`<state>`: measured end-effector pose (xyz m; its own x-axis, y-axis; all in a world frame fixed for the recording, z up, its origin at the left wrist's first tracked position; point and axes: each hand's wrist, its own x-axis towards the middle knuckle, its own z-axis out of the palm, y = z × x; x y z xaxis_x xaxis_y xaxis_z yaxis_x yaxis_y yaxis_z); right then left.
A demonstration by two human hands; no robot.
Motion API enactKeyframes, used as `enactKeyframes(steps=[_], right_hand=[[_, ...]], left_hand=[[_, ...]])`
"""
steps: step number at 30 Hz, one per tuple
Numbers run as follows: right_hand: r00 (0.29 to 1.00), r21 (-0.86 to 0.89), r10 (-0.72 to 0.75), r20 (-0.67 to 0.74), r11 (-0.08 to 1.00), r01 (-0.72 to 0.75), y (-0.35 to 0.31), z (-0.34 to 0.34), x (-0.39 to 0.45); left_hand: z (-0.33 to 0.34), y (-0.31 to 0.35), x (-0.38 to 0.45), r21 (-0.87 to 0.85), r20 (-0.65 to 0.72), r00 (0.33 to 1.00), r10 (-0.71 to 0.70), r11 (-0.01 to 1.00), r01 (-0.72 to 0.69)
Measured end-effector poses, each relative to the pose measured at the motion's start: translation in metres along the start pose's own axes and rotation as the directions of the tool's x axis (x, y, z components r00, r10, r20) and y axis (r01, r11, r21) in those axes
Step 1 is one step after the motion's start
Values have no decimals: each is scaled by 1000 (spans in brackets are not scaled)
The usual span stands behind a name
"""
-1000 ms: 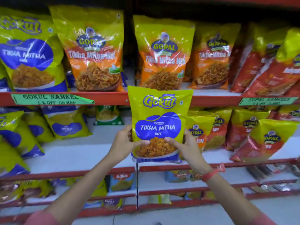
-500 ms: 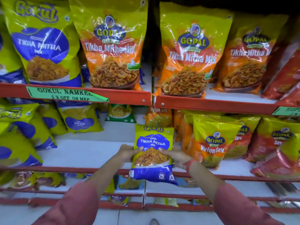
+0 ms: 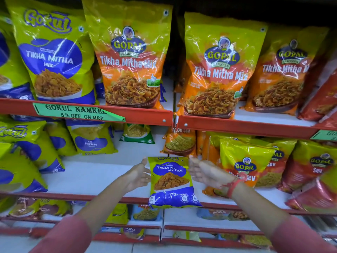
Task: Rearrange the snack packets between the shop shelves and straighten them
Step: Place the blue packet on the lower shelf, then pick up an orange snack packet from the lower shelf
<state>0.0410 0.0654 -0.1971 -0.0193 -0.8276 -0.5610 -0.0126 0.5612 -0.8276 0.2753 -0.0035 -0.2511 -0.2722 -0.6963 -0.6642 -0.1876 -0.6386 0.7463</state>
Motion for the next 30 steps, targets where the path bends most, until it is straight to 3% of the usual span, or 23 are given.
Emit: enactKeyframes(steps=[2,5,9,13,16,18,22,25,30], right_hand=[[995,-52,-73,68,996,76,-26,5,-16],[969,-36,-208,131,976,215,-73,14,-44],[887,65,-439,143,898,434,-132,25,-71],[740,-106,-671,37,734,671,-169,41,-66],[635,-206,-772,8,620,757,-179,56,-46],[618,-261,-785,24,592,762,-184,67,-31],[648,-312,-761,31,608,730,-192,82,-2],[651,-313,-759,26,612,726,-190,90,7],[552,-302,-831,-72,546,782,-169,87,6]], left_hand=[[-8,16,-12,36,23,998,59,998,-60],[-17,55,-52,-45,74,971,228,973,-225],[-37,107,-95,-99,-19,876,481,871,-481],[-55,143,-120,-63,-365,590,720,613,-787],[-56,152,-119,141,-543,350,763,494,-858],[-55,162,-112,184,-507,332,796,476,-860],[-67,181,-92,284,-317,388,866,477,-832],[-75,187,-90,310,-312,412,856,502,-808],[-74,174,-102,316,-355,321,878,436,-842]])
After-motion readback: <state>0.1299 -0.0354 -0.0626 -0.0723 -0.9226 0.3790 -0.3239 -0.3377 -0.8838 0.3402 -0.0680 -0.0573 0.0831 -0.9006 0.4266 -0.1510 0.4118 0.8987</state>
